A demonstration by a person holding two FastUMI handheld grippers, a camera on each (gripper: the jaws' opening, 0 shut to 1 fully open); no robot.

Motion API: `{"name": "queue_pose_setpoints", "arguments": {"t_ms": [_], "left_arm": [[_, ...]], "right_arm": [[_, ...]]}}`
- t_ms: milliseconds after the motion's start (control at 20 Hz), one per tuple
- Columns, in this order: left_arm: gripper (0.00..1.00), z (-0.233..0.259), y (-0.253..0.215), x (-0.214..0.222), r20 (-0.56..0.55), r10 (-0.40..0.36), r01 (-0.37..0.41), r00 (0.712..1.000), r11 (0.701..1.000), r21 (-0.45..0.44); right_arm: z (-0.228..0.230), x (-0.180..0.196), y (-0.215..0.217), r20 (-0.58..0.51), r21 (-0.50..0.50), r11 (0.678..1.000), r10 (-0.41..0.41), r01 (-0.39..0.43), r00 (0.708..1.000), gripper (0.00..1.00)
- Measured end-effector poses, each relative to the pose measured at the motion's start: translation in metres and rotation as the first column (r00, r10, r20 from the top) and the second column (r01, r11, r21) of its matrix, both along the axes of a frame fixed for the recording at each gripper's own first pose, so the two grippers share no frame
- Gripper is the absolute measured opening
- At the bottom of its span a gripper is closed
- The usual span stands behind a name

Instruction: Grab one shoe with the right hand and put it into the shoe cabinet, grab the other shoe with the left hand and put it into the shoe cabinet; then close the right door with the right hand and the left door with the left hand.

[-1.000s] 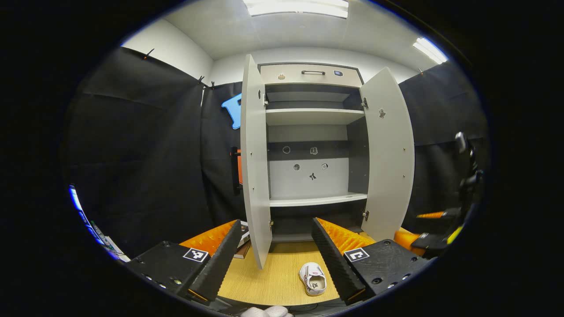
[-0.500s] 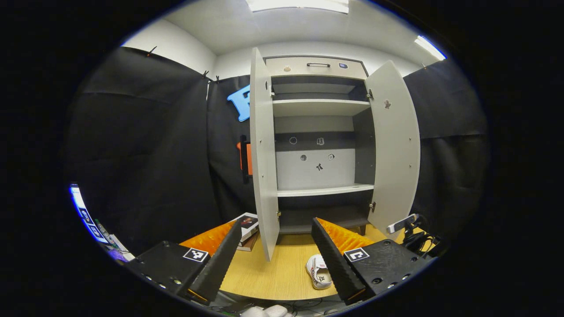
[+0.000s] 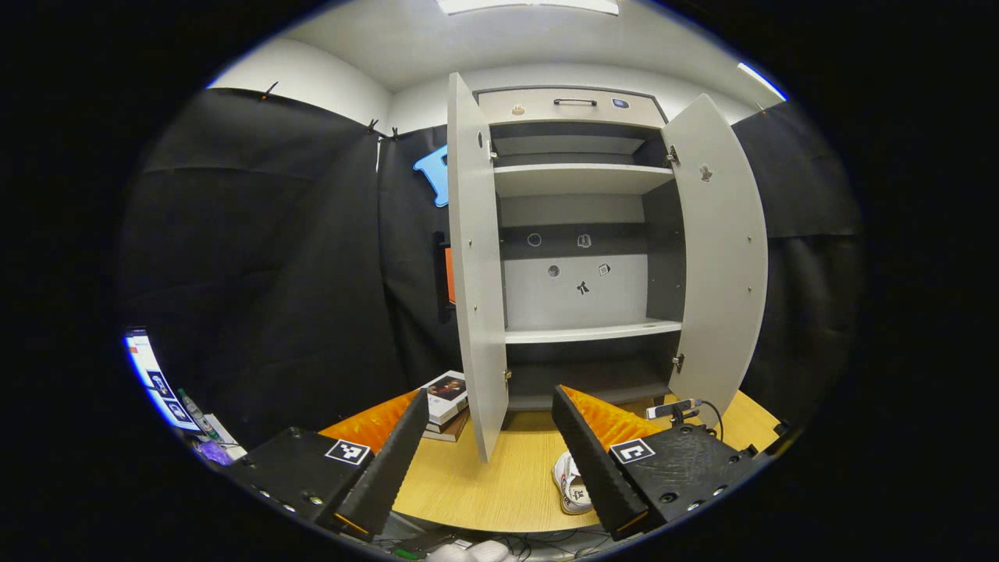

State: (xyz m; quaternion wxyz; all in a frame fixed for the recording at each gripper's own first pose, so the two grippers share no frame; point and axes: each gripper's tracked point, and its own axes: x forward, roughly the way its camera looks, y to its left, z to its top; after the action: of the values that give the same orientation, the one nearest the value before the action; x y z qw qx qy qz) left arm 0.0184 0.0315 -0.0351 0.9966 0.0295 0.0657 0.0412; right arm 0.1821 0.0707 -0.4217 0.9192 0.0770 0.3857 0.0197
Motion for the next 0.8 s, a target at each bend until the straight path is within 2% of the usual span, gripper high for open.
{"name": "queue_pose_setpoints", "arguments": {"t_ms": [50,100,150,200,250,300,350,400,450,550,800], "left_arm": [[0.96,-0.001,0.001,0.003,0.000,0.010,-0.010,1.000,1.000,0.003],[0.96,-0.001,0.000,0.005,-0.003,0.014,-0.014,1.000,1.000,0.003],[0.96,-0.001,-0.001,0.007,-0.006,0.019,-0.019,1.000,1.000,0.004],[0.96,-0.002,-0.002,0.011,-0.008,0.022,-0.022,1.000,1.000,0.007],[0.96,-0.003,-0.001,0.013,-0.008,0.026,-0.026,1.000,1.000,0.010],[0.96,-0.004,-0.001,0.016,-0.010,0.029,-0.029,1.000,1.000,0.010],[0.96,-0.005,-0.002,0.019,-0.010,0.032,-0.032,0.999,0.999,0.007],[0.96,-0.005,-0.004,0.022,-0.013,0.033,-0.033,0.999,0.999,0.001],[0.96,-0.007,-0.006,0.026,-0.017,0.034,-0.034,0.999,0.999,0.000],[0.96,-0.007,-0.008,0.031,-0.018,0.034,-0.034,0.999,0.999,0.003],[0.96,-0.004,-0.015,0.039,-0.011,0.023,-0.023,1.000,1.000,-0.009]], "right_arm": [[-0.003,0.009,-0.002,0.002,-0.006,1.000,0.000,0.000,1.000,0.62],[-0.004,0.015,-0.004,0.004,-0.015,1.000,0.005,-0.005,1.000,0.54],[-0.005,0.021,-0.006,0.003,-0.017,1.000,0.004,-0.004,1.000,0.61],[-0.008,0.026,-0.008,0.003,-0.010,1.000,-0.005,0.005,1.000,0.60],[-0.009,0.031,-0.012,0.005,-0.009,1.000,-0.020,0.020,1.000,0.54],[-0.012,0.031,-0.013,0.004,-0.001,1.000,-0.023,0.023,1.000,0.42],[-0.017,0.031,-0.008,-0.014,0.030,0.999,-0.015,0.015,1.000,0.37],[-0.019,0.029,-0.005,-0.027,0.057,0.998,-0.011,0.013,1.000,0.22],[-0.014,0.028,-0.009,-0.029,0.056,0.998,-0.015,0.016,0.999,0.13],[-0.012,0.030,-0.010,-0.045,0.076,0.997,-0.004,0.008,0.999,0.06],[0.021,0.036,-0.019,-0.017,0.085,0.996,0.006,-0.005,1.000,0.05]]}}
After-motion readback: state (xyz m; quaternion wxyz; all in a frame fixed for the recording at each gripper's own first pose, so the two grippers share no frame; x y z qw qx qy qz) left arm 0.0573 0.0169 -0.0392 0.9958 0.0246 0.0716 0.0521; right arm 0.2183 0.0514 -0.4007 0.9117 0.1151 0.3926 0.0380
